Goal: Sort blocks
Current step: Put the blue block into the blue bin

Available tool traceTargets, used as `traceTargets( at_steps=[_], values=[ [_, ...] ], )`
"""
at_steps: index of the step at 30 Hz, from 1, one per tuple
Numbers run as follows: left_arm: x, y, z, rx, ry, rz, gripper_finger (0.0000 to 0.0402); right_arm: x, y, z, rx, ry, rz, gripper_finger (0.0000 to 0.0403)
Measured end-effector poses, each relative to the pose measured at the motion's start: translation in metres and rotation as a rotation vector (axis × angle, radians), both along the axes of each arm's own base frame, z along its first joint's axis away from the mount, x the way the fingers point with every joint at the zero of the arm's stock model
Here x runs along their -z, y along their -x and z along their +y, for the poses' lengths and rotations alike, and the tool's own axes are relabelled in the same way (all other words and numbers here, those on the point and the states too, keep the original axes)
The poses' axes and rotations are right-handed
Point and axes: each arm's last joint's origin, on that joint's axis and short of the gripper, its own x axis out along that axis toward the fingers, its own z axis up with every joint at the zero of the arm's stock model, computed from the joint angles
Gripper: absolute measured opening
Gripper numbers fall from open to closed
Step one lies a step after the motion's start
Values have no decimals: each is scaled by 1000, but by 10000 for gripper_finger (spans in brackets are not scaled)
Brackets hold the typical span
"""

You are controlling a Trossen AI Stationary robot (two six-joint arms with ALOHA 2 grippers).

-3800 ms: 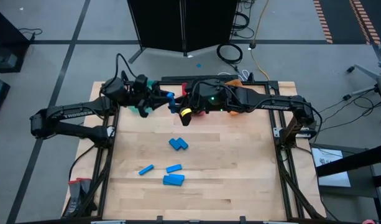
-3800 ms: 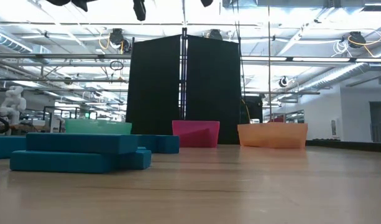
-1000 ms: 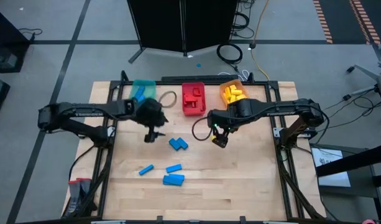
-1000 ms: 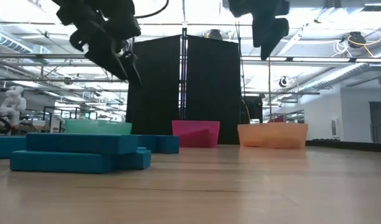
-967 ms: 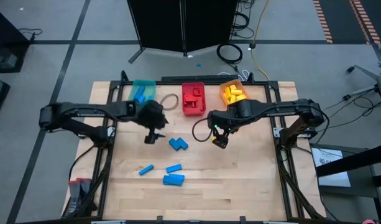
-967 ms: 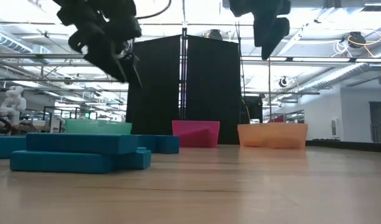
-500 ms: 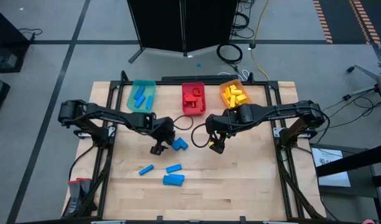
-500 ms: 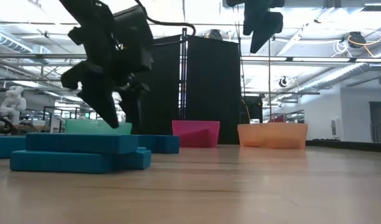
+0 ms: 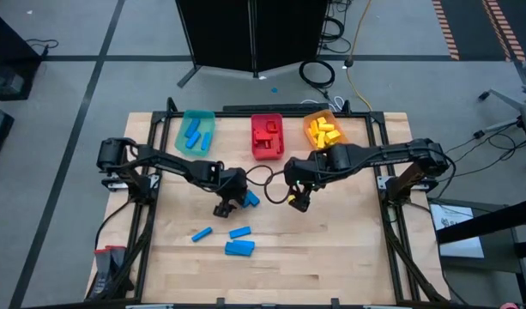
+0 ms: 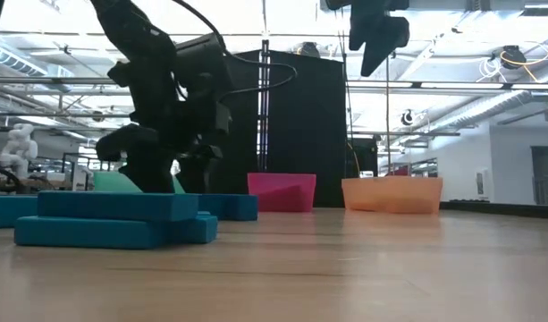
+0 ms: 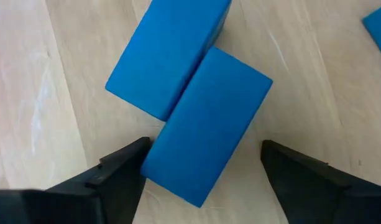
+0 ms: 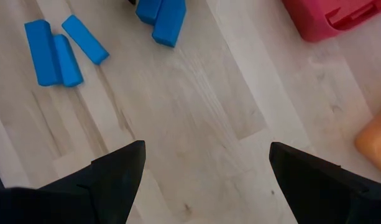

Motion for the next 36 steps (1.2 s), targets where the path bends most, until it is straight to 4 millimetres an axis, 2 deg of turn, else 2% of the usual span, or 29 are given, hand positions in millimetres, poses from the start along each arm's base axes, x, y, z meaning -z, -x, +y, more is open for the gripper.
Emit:
traceTargets(
  at_steps=[6,14,21,27,32,36],
  values=[
    [-4,0,0,-23,9,-18,249,0,0,4,-11,0,0,338],
    [-5,-1,1,-30,-2,-39,140,0,0,3,-9,5,-3,338],
    [-5,-1,1,-53,7,-35,139,0,0,3,-10,5,-4,338],
    [-14,4,1,-138,14,-37,139,0,1,3,-13,6,0,338],
    [-42,9,4,-229,-4,-139,139,0,1,3,-23,10,2,338],
    [-72,21,17,-404,-133,-243,139,0,1,3,-37,15,3,338]
  ],
)
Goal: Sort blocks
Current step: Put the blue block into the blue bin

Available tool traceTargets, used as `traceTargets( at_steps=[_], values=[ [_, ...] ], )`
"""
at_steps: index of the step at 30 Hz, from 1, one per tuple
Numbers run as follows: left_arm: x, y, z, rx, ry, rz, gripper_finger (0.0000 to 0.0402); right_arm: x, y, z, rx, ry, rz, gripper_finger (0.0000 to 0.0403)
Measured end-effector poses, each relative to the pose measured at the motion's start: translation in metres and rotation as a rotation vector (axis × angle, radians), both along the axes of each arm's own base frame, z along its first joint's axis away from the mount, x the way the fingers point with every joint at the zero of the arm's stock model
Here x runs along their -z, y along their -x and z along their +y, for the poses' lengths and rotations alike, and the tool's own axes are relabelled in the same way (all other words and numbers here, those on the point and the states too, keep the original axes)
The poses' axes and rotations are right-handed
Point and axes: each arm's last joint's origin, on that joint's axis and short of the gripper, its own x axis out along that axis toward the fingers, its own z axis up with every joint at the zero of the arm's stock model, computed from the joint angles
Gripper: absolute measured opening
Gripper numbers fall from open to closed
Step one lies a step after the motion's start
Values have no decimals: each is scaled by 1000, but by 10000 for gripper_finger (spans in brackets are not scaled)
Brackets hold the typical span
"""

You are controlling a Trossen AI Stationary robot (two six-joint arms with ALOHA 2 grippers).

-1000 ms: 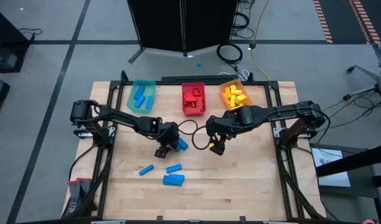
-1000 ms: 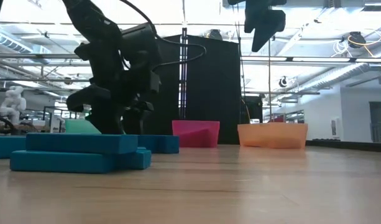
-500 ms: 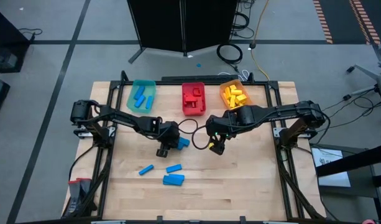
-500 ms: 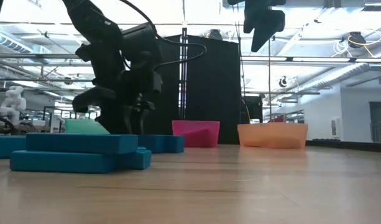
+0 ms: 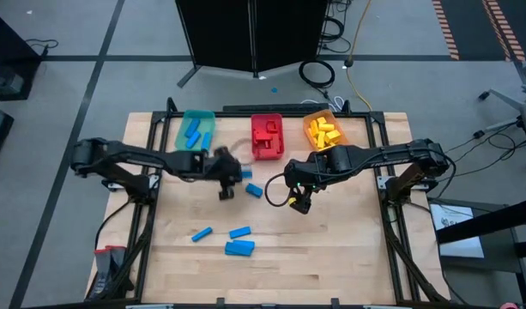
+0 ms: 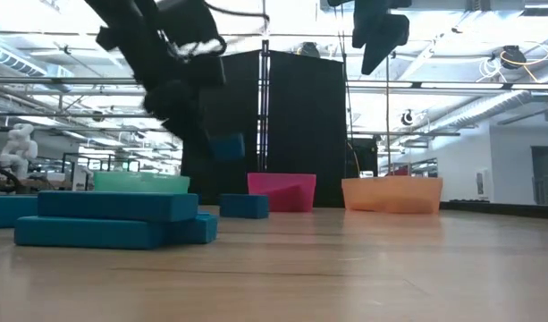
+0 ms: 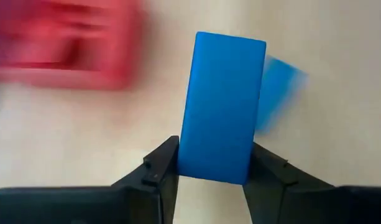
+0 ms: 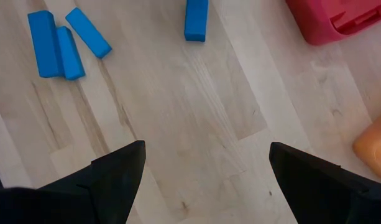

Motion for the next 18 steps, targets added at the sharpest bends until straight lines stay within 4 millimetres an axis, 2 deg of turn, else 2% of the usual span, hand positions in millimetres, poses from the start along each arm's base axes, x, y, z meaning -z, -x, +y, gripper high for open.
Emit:
traceTargets(
  at_steps=[5,9,14,18],
  values=[
    [-29,28,36,-430,-194,-65,139,0,0,0,0,0,-1,338],
    [-42,58,67,-745,-231,-86,139,0,0,0,0,-1,-2,338],
    [-40,91,104,-1044,-157,-57,139,0,0,0,0,-1,-1,338],
    [-32,103,127,-1136,-85,-23,139,0,0,0,-1,0,-2,338]
  ],
)
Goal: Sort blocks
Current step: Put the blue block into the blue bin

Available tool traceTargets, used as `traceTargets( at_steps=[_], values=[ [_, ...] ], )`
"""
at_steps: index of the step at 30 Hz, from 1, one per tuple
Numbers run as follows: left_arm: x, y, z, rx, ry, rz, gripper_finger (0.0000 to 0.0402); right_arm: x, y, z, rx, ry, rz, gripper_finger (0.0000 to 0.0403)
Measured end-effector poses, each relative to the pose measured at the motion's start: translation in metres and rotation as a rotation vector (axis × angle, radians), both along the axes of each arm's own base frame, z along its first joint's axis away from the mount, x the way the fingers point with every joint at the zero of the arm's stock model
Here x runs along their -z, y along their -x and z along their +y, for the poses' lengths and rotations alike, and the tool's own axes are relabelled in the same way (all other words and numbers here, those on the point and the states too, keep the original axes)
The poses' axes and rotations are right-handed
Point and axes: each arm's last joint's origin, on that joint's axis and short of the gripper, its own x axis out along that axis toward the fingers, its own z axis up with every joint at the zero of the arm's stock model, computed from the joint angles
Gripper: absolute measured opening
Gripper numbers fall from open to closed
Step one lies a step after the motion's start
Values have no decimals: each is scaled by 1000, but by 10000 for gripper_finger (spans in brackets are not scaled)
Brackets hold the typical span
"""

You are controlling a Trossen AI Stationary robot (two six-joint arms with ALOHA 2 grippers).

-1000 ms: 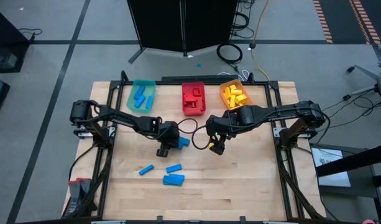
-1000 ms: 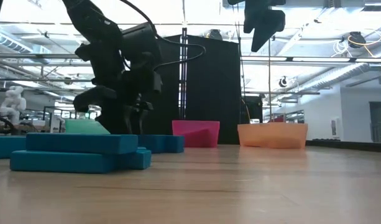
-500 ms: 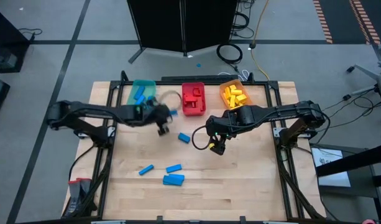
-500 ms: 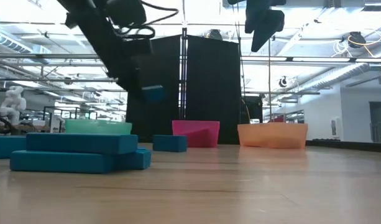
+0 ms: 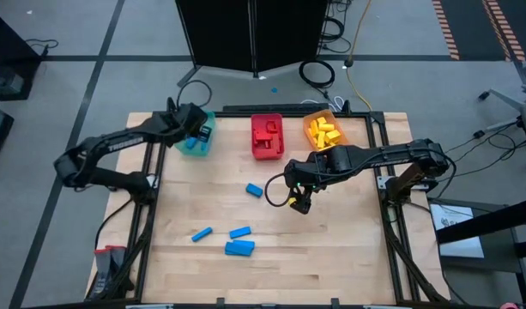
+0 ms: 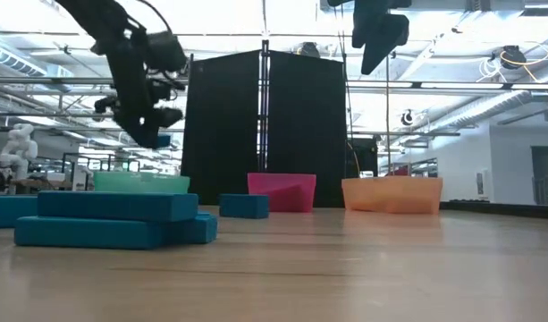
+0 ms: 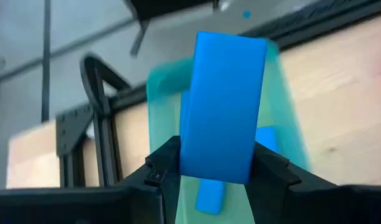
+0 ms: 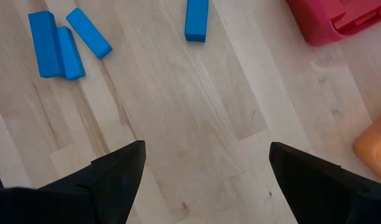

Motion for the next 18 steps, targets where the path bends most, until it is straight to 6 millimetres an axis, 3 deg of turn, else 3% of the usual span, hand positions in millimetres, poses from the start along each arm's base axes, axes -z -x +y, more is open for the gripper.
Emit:
traceTargets(
  at_steps=[7,14,18],
  values=[
    [26,3,26,-40,152,-17,139,0,0,0,-3,1,-1,338],
    [54,-3,33,-35,281,43,139,0,0,0,1,-1,-1,338],
    [53,-3,32,-30,277,41,181,0,0,0,3,-2,-1,338]
  ],
)
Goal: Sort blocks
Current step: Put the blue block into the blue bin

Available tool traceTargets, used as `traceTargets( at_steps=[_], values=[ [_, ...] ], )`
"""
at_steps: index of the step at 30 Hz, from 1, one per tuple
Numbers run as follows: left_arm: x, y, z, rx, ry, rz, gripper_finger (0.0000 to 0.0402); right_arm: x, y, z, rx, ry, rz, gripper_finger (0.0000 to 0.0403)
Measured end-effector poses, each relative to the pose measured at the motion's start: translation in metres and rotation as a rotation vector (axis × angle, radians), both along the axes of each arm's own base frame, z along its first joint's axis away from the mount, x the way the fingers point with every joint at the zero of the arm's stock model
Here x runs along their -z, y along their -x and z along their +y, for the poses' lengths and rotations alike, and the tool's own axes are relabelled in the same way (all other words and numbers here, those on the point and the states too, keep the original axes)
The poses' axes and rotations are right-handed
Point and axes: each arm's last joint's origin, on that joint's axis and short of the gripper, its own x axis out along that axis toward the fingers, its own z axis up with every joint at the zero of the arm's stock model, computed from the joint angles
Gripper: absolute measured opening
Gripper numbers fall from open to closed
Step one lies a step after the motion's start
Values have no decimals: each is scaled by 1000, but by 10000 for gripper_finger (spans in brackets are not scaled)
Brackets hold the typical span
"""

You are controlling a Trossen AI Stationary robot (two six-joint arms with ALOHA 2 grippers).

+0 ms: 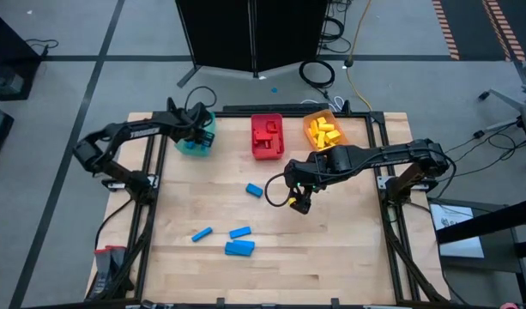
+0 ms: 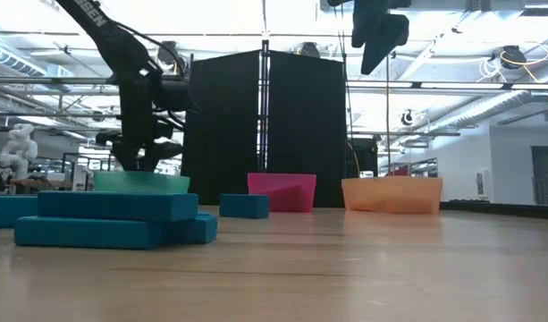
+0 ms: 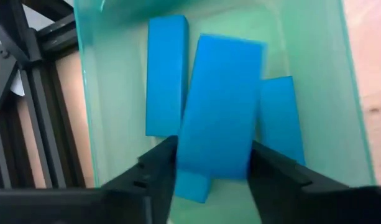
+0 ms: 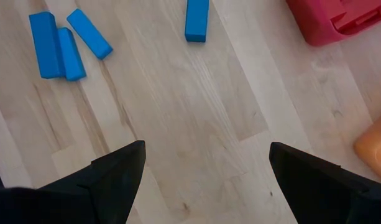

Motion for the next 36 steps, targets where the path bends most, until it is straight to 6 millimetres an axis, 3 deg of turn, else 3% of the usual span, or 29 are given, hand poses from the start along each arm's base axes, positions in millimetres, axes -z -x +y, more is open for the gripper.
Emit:
traceTargets(
  at_steps=[6,11,19,23,27,33,36],
  values=[
    [-15,3,-3,12,-45,-45,274,-1,-11,-3,65,32,-101,338],
    [-32,8,-11,53,-47,-132,315,14,-40,-17,147,56,-181,338],
    [-82,26,-39,142,-153,-358,321,96,-103,-33,-11,63,-144,338],
    [-102,37,-55,183,-226,-436,322,132,-113,-44,-20,58,-59,338],
    [-113,45,-64,195,-275,-484,322,153,-120,-53,-23,37,-34,338],
    [-117,48,-67,197,-294,-501,322,185,-127,-55,-30,7,14,338],
    [-117,48,-67,197,-291,-498,322,190,-128,-56,16,-1,19,330]
  ],
)
